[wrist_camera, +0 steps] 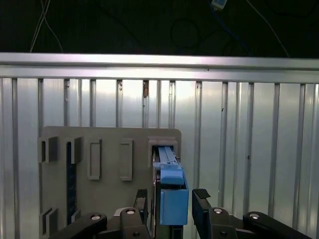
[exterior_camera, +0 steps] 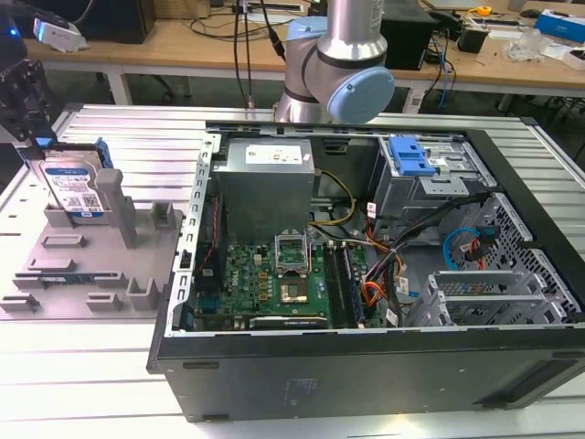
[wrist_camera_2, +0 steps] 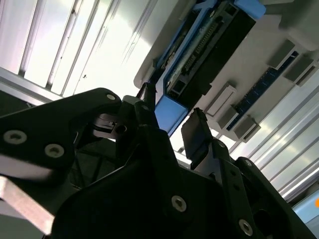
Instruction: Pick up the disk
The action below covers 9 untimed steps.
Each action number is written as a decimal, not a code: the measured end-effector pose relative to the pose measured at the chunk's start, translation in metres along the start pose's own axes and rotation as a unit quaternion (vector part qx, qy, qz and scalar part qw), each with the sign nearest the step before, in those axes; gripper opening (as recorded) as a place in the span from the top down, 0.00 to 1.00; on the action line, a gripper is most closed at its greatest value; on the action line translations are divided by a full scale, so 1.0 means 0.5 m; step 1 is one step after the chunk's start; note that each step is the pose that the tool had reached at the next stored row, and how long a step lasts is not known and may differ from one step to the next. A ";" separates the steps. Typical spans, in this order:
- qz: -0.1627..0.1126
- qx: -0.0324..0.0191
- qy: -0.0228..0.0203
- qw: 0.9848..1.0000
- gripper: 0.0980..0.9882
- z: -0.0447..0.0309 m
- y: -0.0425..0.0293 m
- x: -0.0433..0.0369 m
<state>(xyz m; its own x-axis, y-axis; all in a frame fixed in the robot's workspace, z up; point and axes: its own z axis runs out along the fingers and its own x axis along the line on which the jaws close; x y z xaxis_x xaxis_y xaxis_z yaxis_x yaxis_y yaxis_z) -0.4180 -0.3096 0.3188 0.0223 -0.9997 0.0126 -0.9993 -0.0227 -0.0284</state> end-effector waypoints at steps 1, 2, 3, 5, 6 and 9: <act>-0.001 0.000 0.000 1.000 0.57 0.002 0.000 0.000; -0.001 0.000 0.000 1.000 0.57 0.005 0.000 0.001; -0.001 0.000 0.000 1.000 0.57 0.006 -0.001 0.001; -0.001 0.000 0.000 1.000 0.57 0.007 -0.003 0.001; -0.001 0.000 0.000 1.000 0.57 0.007 -0.003 0.001; -0.001 0.000 0.000 1.000 0.57 0.010 -0.004 0.001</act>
<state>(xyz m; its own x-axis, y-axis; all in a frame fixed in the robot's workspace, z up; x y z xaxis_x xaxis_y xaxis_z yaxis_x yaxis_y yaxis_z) -0.4157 -0.3100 0.3138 0.0244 -0.9996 0.0126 -0.9993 -0.0247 -0.0282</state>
